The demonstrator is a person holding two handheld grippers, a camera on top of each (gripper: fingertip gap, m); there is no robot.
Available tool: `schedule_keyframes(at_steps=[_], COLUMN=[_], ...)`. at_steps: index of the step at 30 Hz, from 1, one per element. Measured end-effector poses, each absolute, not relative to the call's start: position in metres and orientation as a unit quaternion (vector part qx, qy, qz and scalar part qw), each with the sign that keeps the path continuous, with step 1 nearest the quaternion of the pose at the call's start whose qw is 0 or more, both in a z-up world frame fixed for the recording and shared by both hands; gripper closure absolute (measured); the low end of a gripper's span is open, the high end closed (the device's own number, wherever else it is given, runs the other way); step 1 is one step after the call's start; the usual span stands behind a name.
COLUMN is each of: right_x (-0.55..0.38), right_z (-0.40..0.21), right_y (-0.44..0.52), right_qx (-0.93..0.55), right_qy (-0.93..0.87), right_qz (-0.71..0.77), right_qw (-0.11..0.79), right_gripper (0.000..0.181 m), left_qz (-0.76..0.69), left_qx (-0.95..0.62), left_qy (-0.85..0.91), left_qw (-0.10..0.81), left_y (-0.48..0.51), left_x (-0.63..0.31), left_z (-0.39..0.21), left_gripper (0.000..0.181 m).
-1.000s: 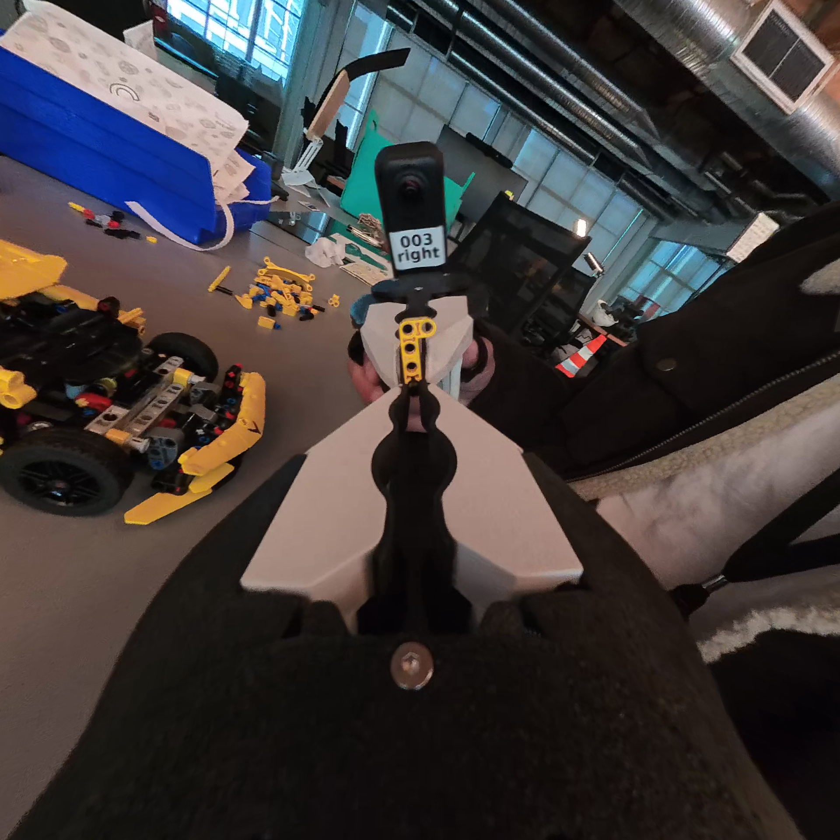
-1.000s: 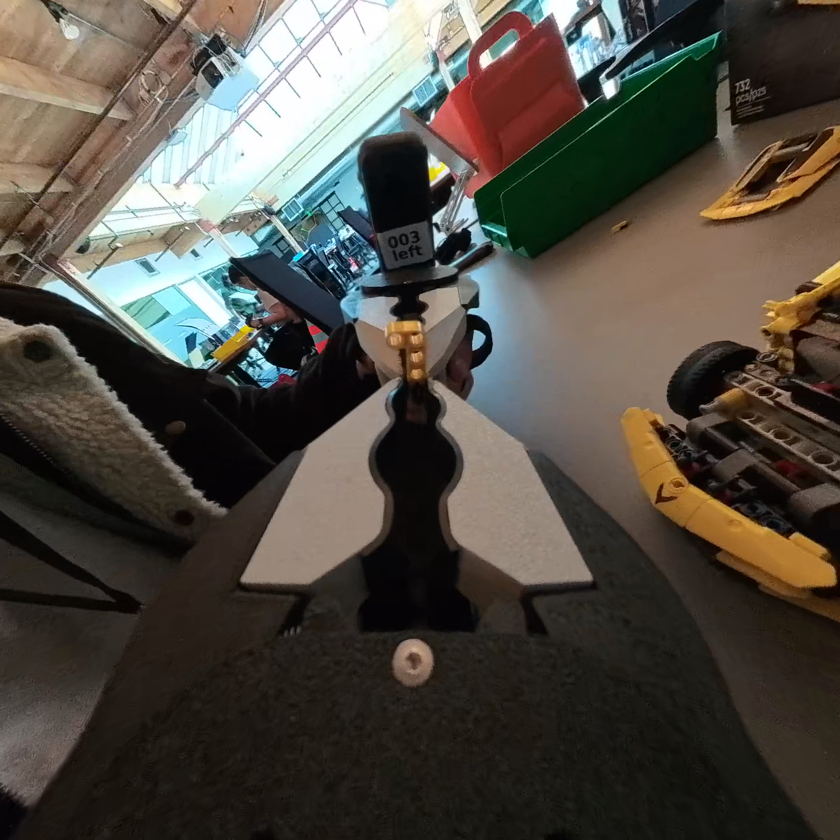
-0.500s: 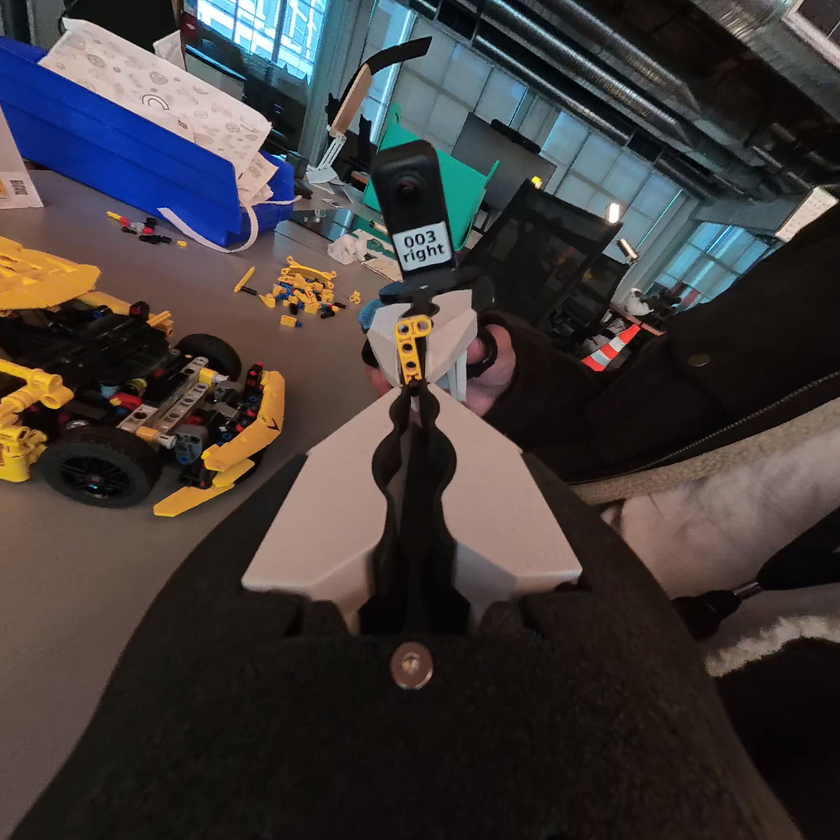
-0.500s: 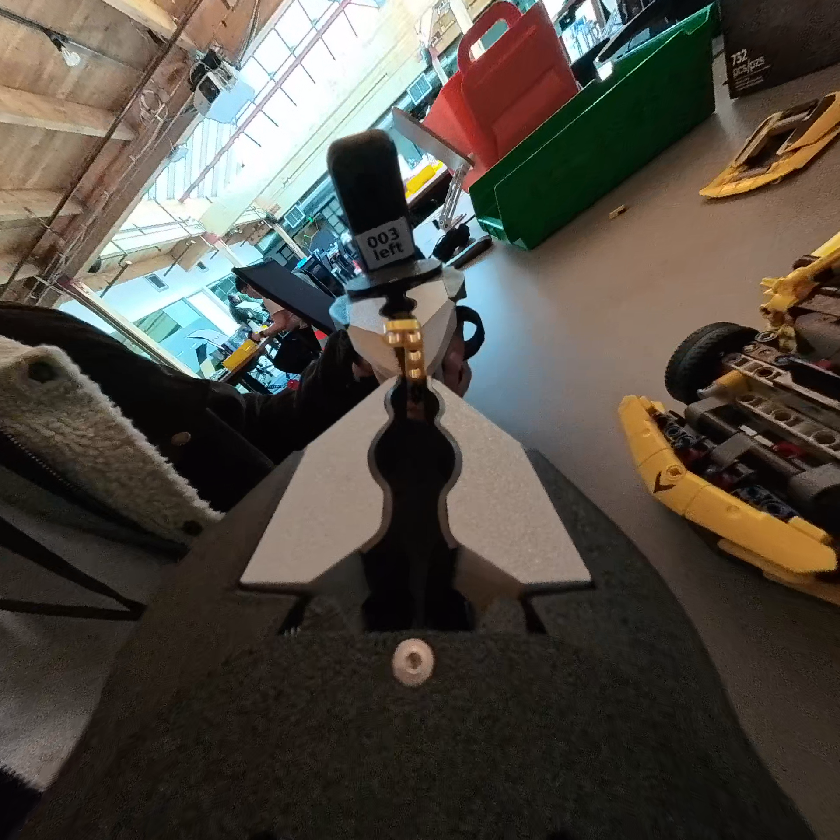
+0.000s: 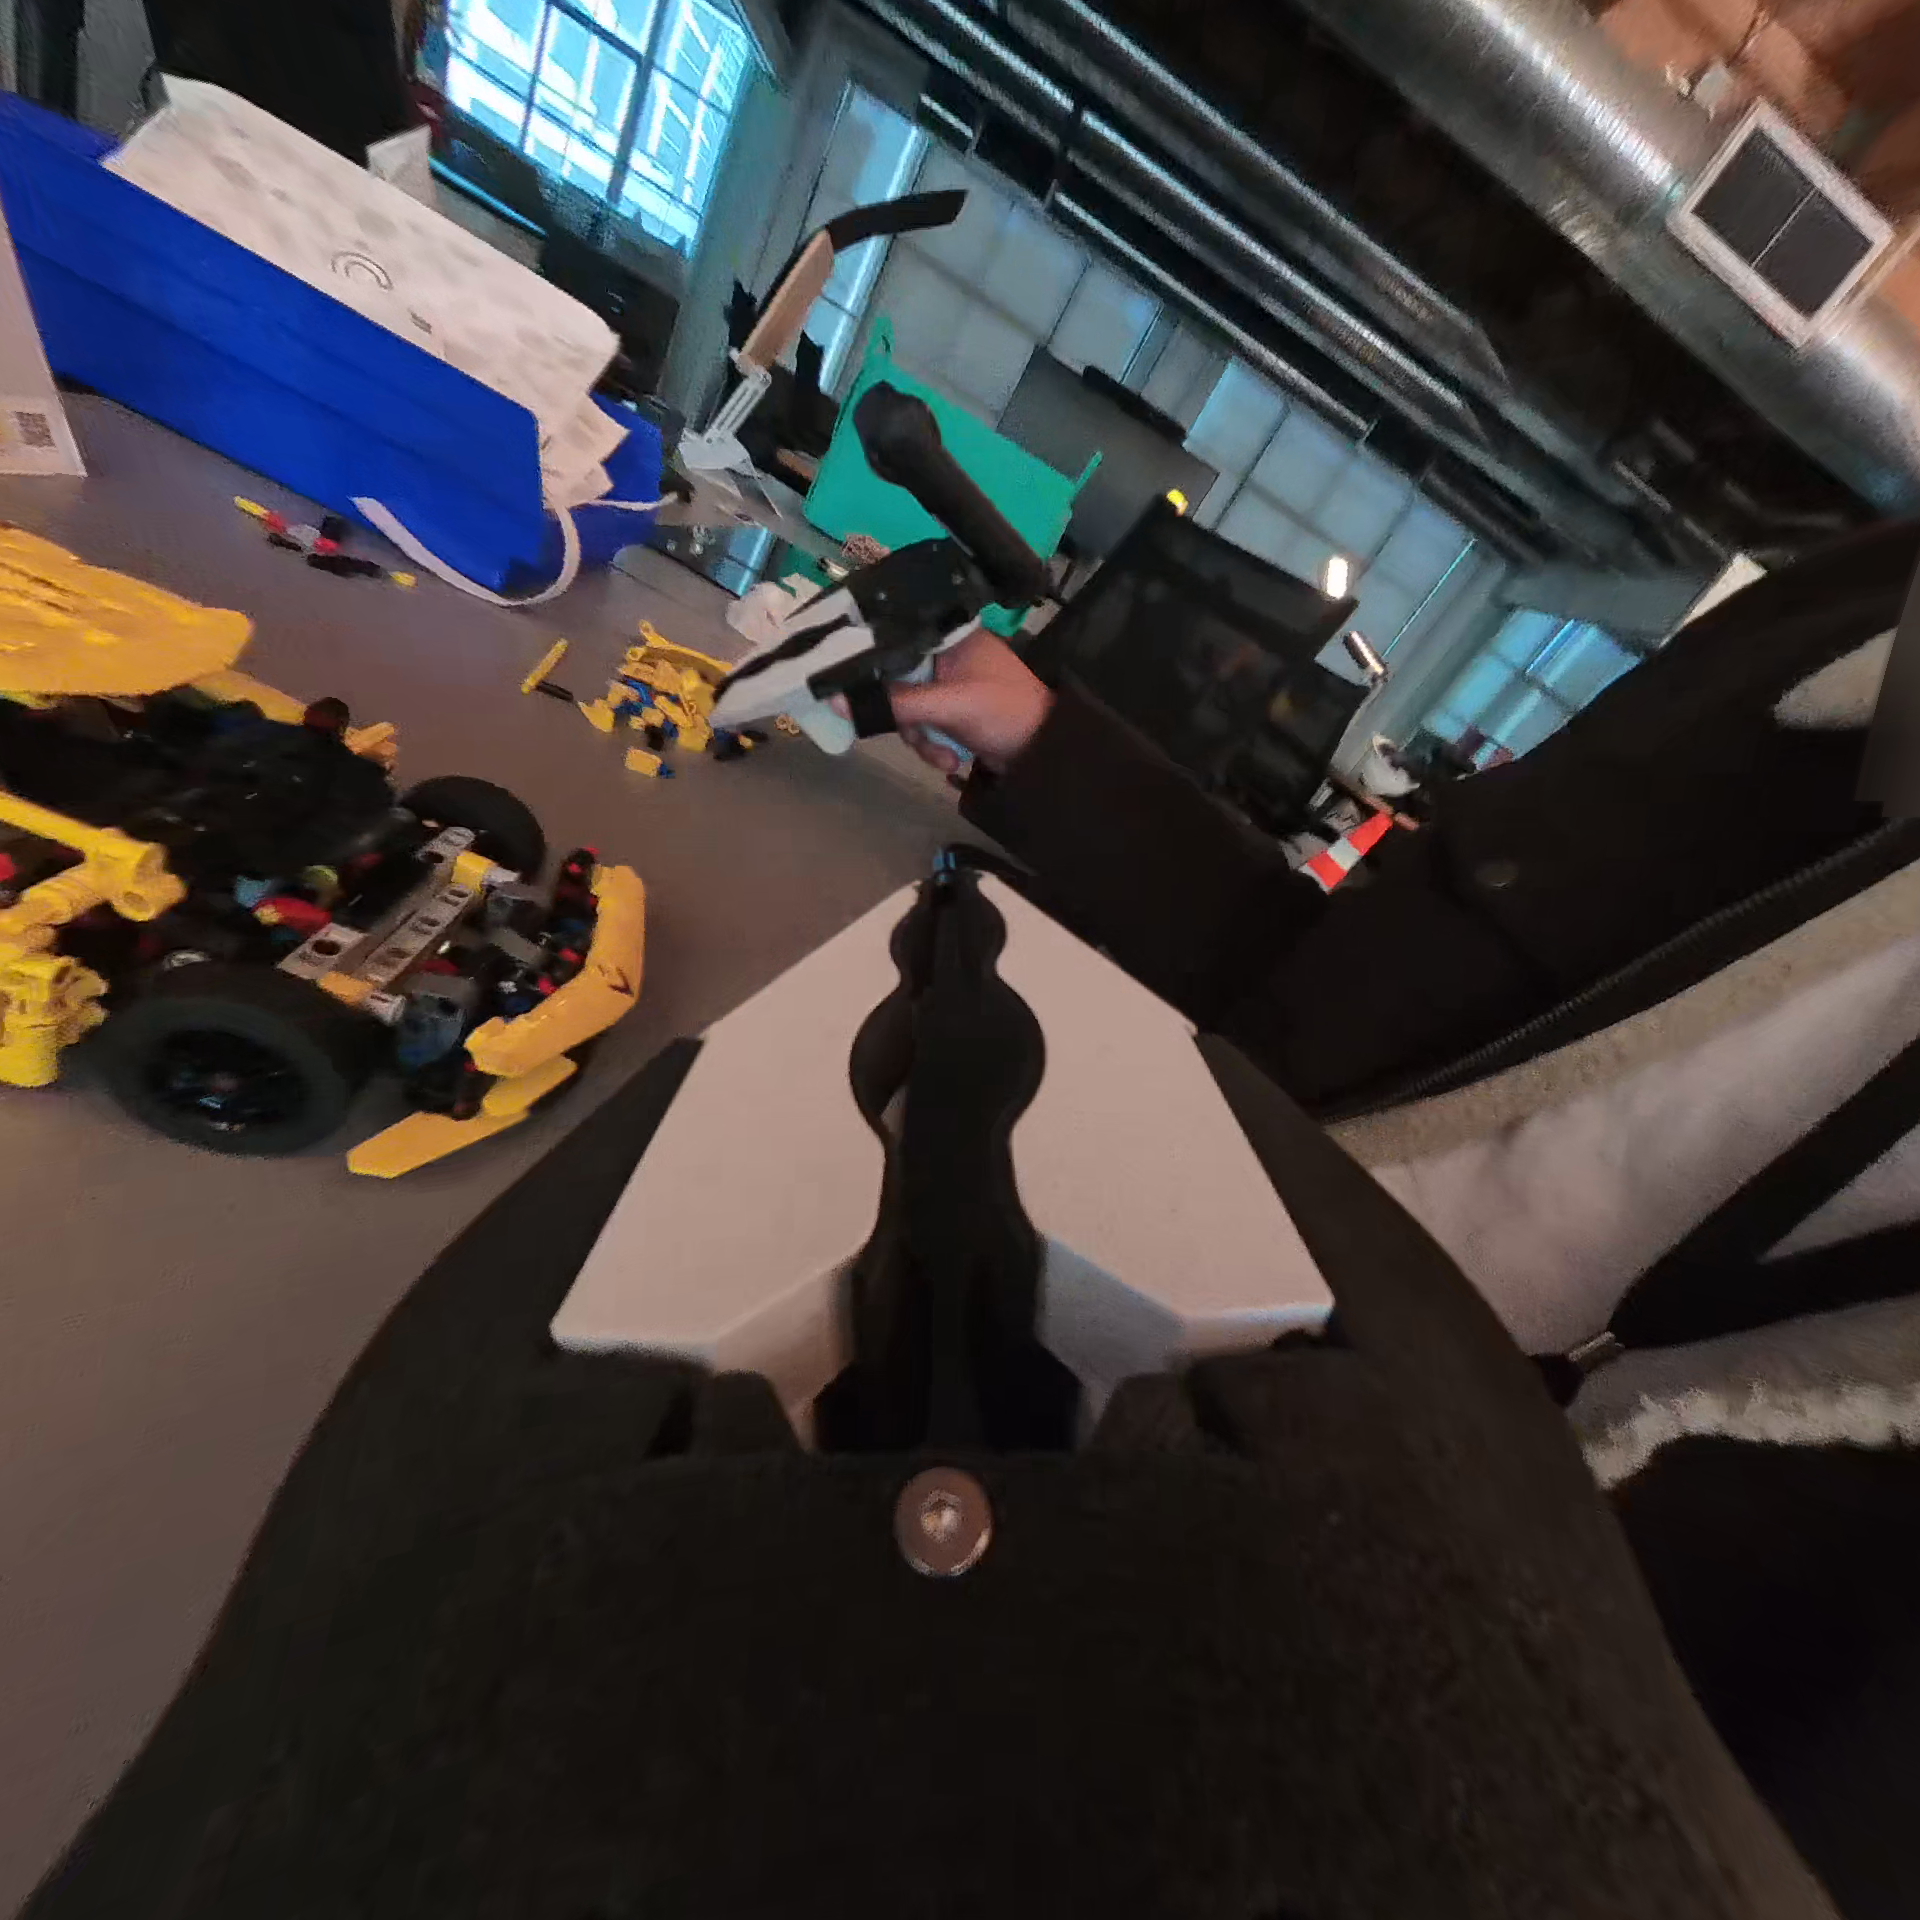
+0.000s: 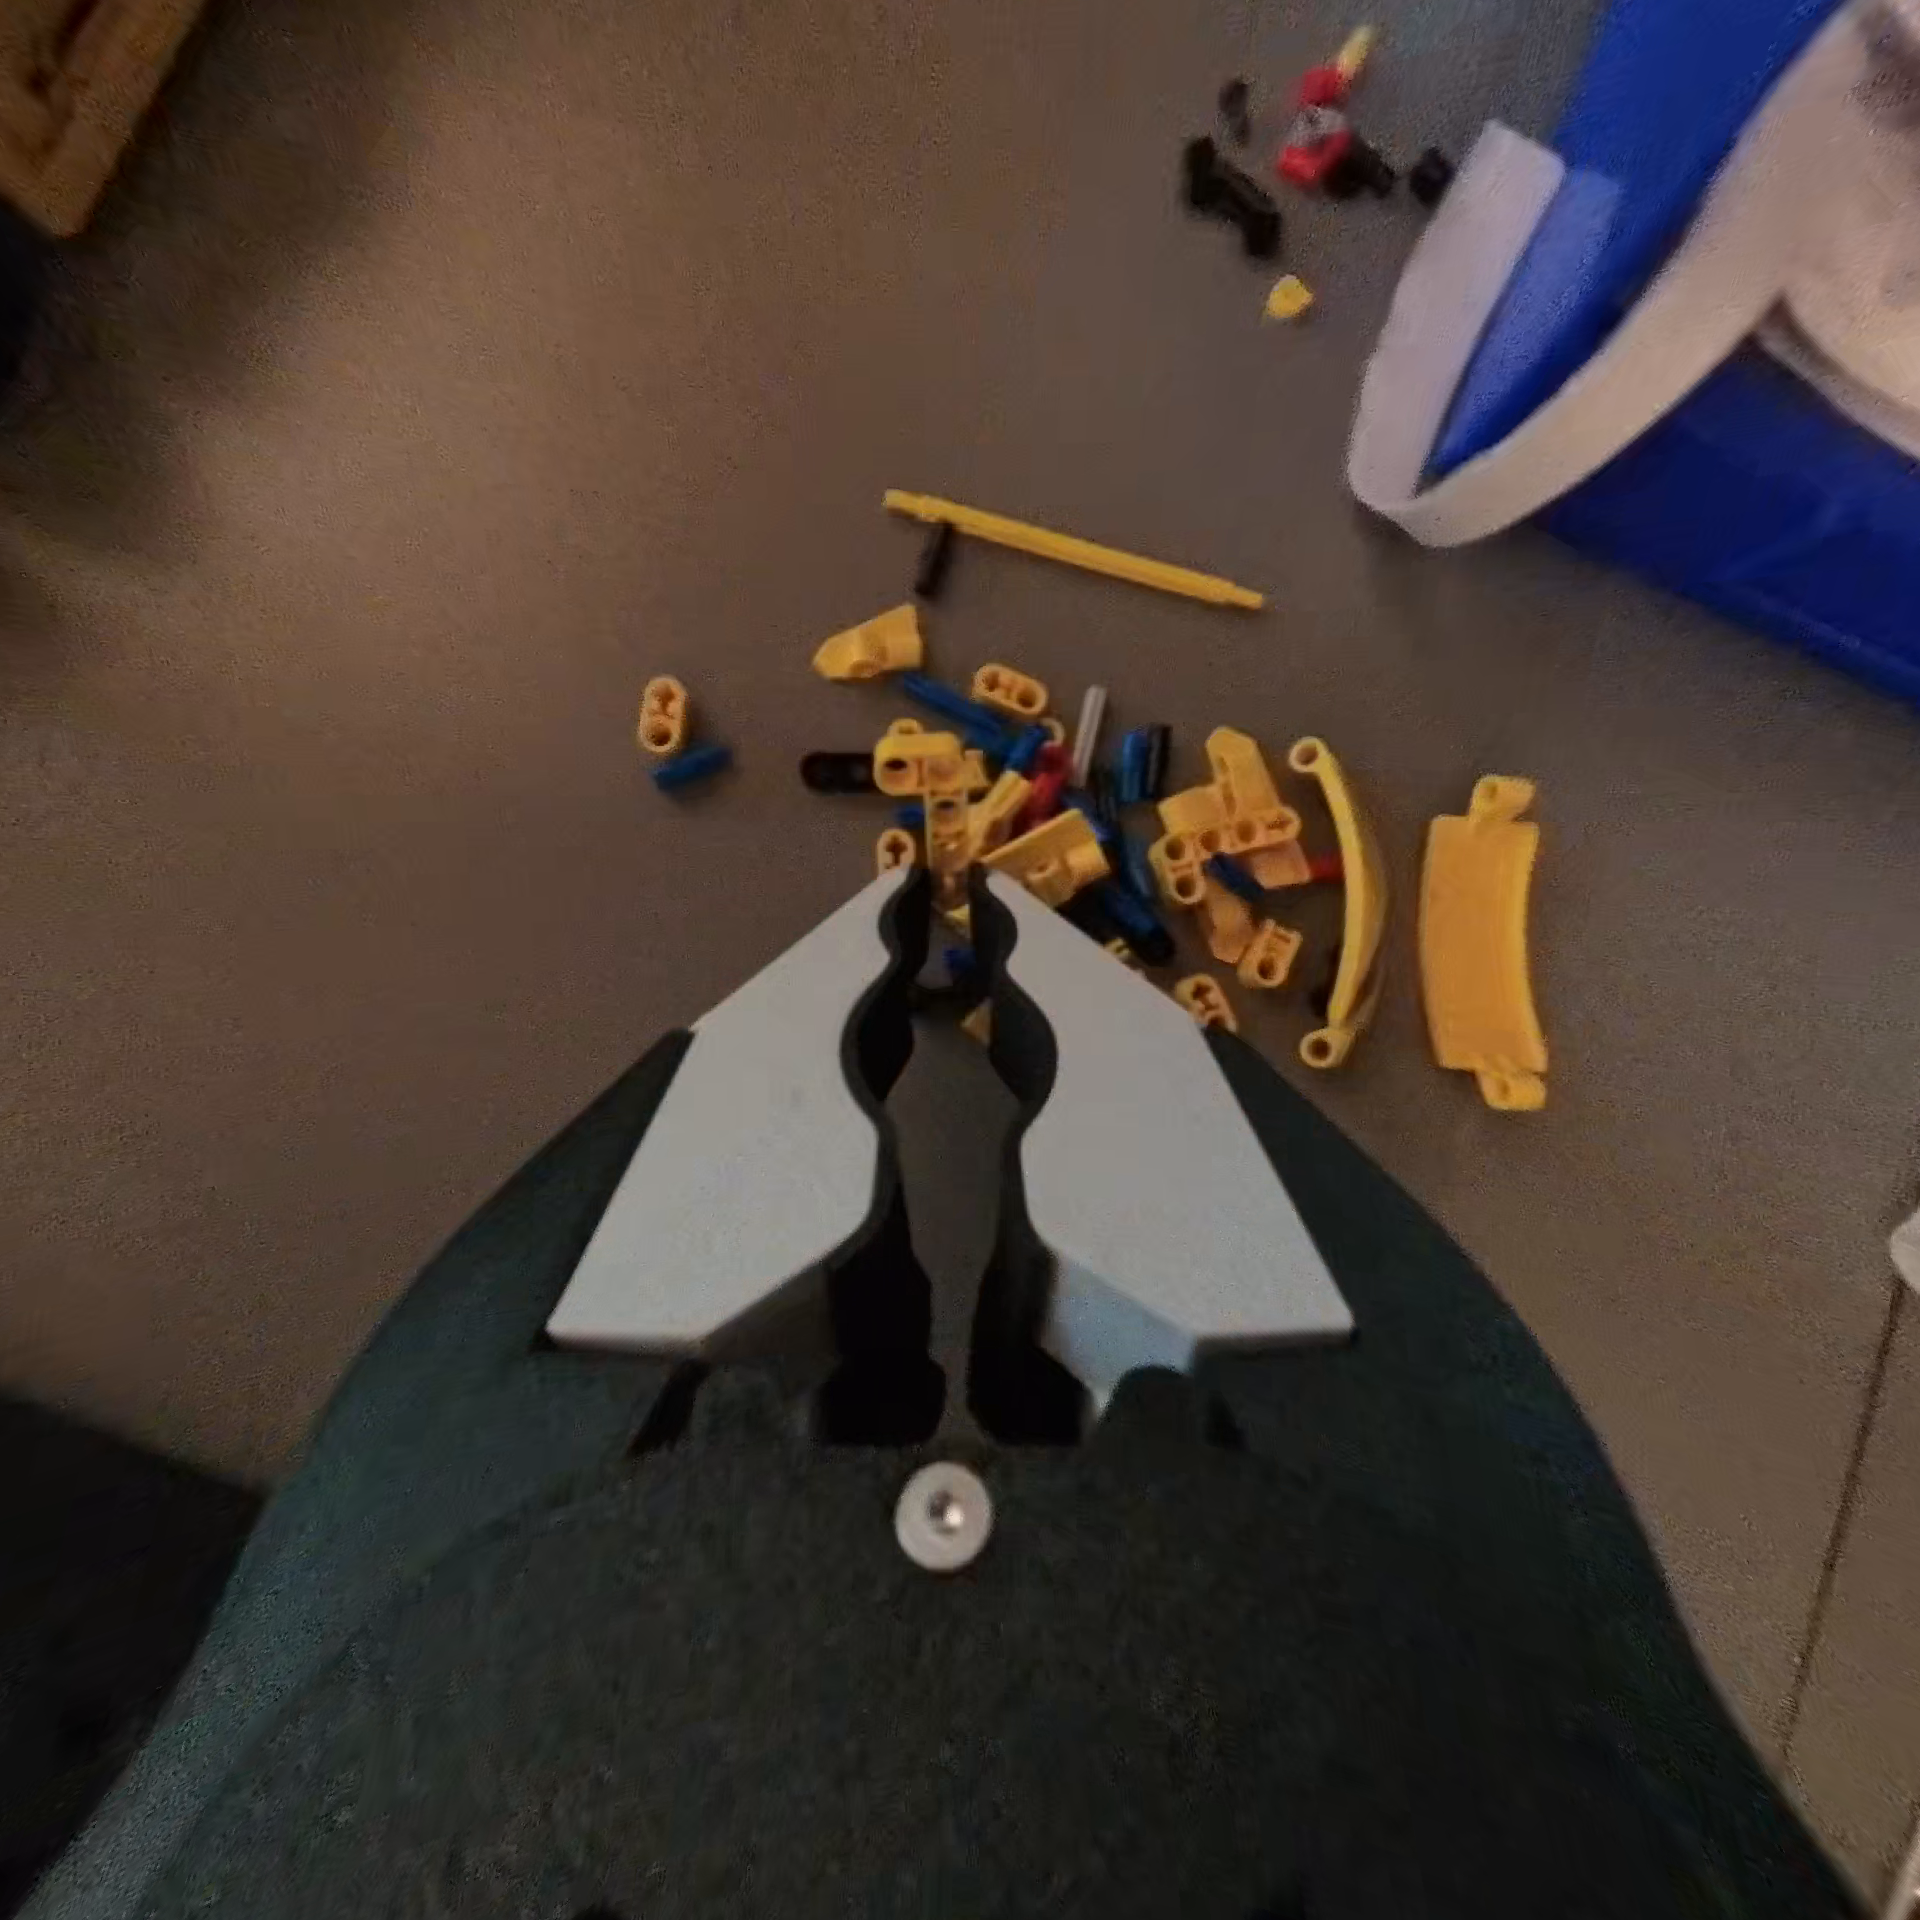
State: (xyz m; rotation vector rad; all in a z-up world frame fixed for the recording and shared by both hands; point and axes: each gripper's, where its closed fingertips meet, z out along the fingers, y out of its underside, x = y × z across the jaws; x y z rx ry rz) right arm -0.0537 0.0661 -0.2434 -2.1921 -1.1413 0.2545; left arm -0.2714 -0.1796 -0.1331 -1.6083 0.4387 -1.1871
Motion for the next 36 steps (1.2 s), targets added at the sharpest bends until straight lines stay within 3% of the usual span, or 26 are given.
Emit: schedule_keyframes(at_steps=[3, 9, 13, 17, 22, 24, 26, 31, 33, 36], right_x=[-0.041, -0.058, -0.170, -0.240, -0.261, -0.265, -0.263, -0.258, -0.257, -0.256], right_z=[-0.254, -0.218, -0.167, -0.117, -0.139, -0.143, -0.146, -0.153, -0.163, -0.170], right_y=[0.073, 0.070, -0.048, -0.168, -0.190, -0.190, -0.188, -0.188, -0.183, -0.181], right_qx=[-0.871, -0.836, -0.653, -0.476, -0.480, -0.482, -0.465, -0.465, -0.480, -0.480], right_qy=[-0.387, -0.395, -0.562, -0.559, -0.587, -0.595, -0.617, -0.644, -0.658, -0.679], right_qz=[0.106, 0.126, 0.348, 0.581, 0.567, 0.552, 0.526, 0.488, 0.458, 0.418], right_qw=[0.284, 0.359, 0.371, 0.351, 0.322, 0.330, 0.355, 0.363, 0.357, 0.366], right_gripper=[0.174, 0.153, 0.146, 0.154, 0.154, 0.171, 0.173, 0.172, 0.159, 0.178], left_qz=[-0.490, -0.504, -0.512, -0.517, -0.512, -0.510, -0.508, -0.488, -0.493, -0.493], left_qx=[-0.680, -0.680, -0.680, -0.674, -0.678, -0.681, -0.686, -0.699, -0.700, -0.702], left_qy=[0.178, 0.148, 0.152, 0.172, 0.198, 0.203, 0.203, 0.218, 0.210, 0.211], left_qw=[0.516, 0.512, 0.503, 0.498, 0.489, 0.484, 0.480, 0.475, 0.472, 0.469], left_y=[-0.176, -0.172, -0.173, -0.180, -0.185, -0.186, -0.185, -0.185, -0.184, -0.184], left_x=[-0.271, -0.278, -0.273, -0.266, -0.257, -0.254, -0.254, -0.249, -0.250, -0.250], left_z=[-0.138, -0.138, -0.139, -0.138, -0.141, -0.142, -0.145, -0.151, -0.152, -0.153], left_gripper=[0.178, 0.178, 0.178, 0.178, 0.178, 0.178, 0.178, 0.178, 0.178, 0.178])
